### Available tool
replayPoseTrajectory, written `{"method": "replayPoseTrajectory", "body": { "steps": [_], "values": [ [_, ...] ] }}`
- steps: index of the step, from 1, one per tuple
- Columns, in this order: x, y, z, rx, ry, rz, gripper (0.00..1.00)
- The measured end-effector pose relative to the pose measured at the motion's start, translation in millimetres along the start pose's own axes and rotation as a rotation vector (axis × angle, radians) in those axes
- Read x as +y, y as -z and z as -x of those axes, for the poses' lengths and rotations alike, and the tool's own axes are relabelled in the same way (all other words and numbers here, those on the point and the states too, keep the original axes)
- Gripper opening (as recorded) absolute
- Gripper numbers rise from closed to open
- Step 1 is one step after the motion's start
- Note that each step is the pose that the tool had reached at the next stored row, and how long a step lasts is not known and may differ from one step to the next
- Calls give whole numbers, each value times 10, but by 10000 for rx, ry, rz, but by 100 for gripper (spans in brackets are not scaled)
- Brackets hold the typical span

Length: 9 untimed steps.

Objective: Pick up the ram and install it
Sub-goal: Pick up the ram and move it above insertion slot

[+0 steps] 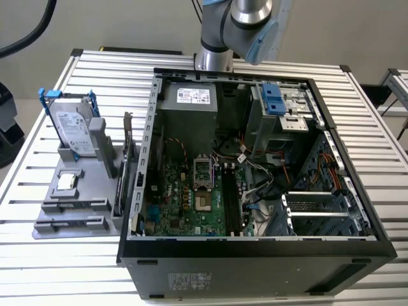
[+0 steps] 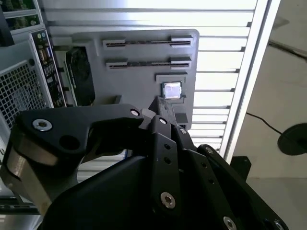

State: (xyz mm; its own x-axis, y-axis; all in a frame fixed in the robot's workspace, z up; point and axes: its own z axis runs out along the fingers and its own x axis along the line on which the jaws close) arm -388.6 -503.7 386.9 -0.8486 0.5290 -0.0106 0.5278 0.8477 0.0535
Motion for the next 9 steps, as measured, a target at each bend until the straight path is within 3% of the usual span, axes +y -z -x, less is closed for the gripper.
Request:
{"method": "replayPoseTrajectory", "body": {
  "steps": [9],
  "values": [
    [0,-8,0,-28,-528,-6,0]
  ]
}}
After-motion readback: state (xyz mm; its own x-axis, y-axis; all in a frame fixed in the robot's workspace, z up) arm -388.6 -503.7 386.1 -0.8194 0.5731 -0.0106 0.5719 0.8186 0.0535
